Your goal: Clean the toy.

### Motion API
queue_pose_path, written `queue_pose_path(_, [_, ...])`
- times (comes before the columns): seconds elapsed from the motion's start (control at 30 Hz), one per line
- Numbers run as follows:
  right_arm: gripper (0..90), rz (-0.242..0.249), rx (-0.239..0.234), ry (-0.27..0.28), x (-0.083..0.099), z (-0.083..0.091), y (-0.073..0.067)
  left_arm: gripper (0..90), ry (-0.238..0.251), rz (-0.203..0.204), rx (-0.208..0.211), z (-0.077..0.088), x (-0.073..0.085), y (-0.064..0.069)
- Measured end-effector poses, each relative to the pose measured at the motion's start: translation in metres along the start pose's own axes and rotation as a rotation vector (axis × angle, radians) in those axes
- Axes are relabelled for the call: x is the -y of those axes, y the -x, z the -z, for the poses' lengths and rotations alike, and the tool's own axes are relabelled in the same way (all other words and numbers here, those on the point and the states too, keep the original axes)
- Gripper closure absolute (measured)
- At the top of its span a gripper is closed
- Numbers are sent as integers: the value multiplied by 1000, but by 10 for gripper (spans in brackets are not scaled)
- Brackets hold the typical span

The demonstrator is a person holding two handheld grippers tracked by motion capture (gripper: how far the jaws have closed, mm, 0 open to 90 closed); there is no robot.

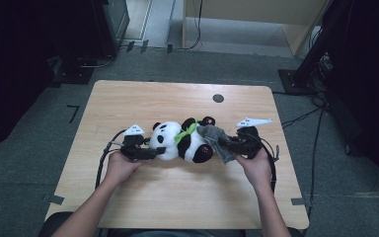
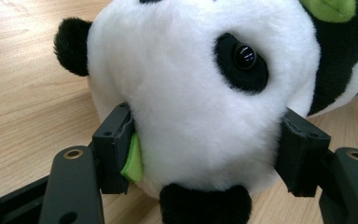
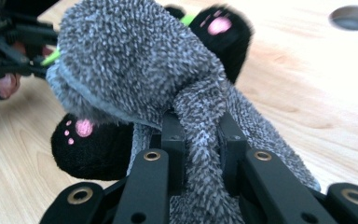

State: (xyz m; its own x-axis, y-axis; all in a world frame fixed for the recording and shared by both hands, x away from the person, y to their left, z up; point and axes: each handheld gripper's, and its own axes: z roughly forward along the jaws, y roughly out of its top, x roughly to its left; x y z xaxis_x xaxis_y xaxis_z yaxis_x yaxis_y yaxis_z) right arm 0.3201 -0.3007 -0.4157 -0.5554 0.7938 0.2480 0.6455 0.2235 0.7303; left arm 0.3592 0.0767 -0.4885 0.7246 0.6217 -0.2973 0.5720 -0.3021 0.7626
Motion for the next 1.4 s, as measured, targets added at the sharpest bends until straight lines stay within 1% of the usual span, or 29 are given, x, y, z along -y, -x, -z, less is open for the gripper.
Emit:
queue_pose_path(0.07, [786, -2, -3, 29, -3, 8, 0, 325, 0, 2, 0, 0, 0, 0])
queue_pose_path(0.13, [786, 4, -6, 46, -6, 14, -3, 325, 0, 3, -1, 0, 0, 0])
queue_pose_path(0.2, [786, 22, -16, 64, -10, 18, -11, 325, 0, 3, -1, 0, 0, 0])
queue_pose_path(0.27, [786, 41, -29, 69, -14, 18, -19, 326, 0, 3, -1, 0, 0, 0])
queue_pose_path(0.33, [785, 63, -42, 64, -16, 16, -28, 326, 1, 5, 1, 0, 0, 0])
queue_pose_path(0.37, [785, 82, -53, 63, -18, 14, -35, 327, 0, 4, 2, 0, 0, 0])
queue_pose_path(0.4, [785, 106, -72, 53, -20, 10, -46, 327, 1, 5, 2, 0, 0, 0])
queue_pose_path(0.43, [785, 106, -72, 53, -20, 10, -46, 327, 1, 4, 2, 0, 0, 0])
queue_pose_path(0.47, [785, 116, -81, 46, -21, 8, -50, 327, 0, 5, 2, 0, 0, 0])
queue_pose_path(0.5, [785, 136, -86, 26, -21, 3, -55, 327, 0, 6, 2, 0, 0, 0])
queue_pose_path(0.57, [785, 156, -79, -12, -18, -6, -60, 328, -3, 2, 2, 0, 0, 0])
queue_pose_path(0.63, [786, 156, -89, -21, -15, -13, -58, 329, -4, -7, 0, 0, 0, 1])
queue_pose_path(0.67, [786, 150, -83, -24, -14, -15, -56, 329, -3, -8, 0, 0, 0, 1])
queue_pose_path(0.7, [786, 161, -62, -25, -13, -15, -53, 329, -2, -8, 1, 0, 0, 1])
queue_pose_path(0.73, [786, 161, -56, -22, -12, -15, -51, 329, -1, -8, 2, 0, 0, 1])
queue_pose_path(0.77, [786, 146, -55, -21, -12, -14, -47, 329, 0, -9, 2, 0, 1, 1])
queue_pose_path(0.8, [787, 131, -31, -23, -10, -12, -40, 329, -1, -10, 1, 0, 1, 1])
queue_pose_path(0.83, [787, 131, -31, -23, -10, -12, -40, 329, 0, -12, 1, 0, 1, 1])
queue_pose_path(0.9, [788, 110, -16, -31, -8, -10, -33, 329, 0, -11, 2, 0, 1, 1])
queue_pose_path(0.97, [788, 94, 13, -43, -6, -8, -24, 328, 4, -7, 4, 0, 1, 1])
queue_pose_path(1.03, [788, 91, 18, -41, -5, -8, -22, 328, 6, -8, 5, 0, 1, 1])
queue_pose_path(1.07, [788, 77, 24, -40, -5, -7, -19, 327, 8, -9, 6, 0, 1, 1])
queue_pose_path(1.1, [788, 55, 33, -28, -5, -3, -13, 327, 11, -11, 7, 0, 2, 0])
queue_pose_path(1.13, [788, 55, 33, -28, -5, -3, -13, 327, 12, -10, 7, 0, 2, 0])
queue_pose_path(1.17, [788, 46, 32, -8, -7, 2, -11, 327, 12, -11, 6, 0, 2, 0])
queue_pose_path(1.2, [788, 46, 32, -8, -7, 2, -11, 327, 13, -11, 6, 0, 2, 1])
queue_pose_path(1.27, [788, 49, 26, 20, -12, 8, -15, 327, 13, -15, 2, 0, 2, 2])
queue_pose_path(1.37, [788, 81, 8, 55, -23, 11, -29, 327, 13, -25, -10, 0, 2, 4])
queue_pose_path(1.4, [788, 103, -3, 62, -27, 9, -36, 328, 12, -29, -12, 1, 2, 5])
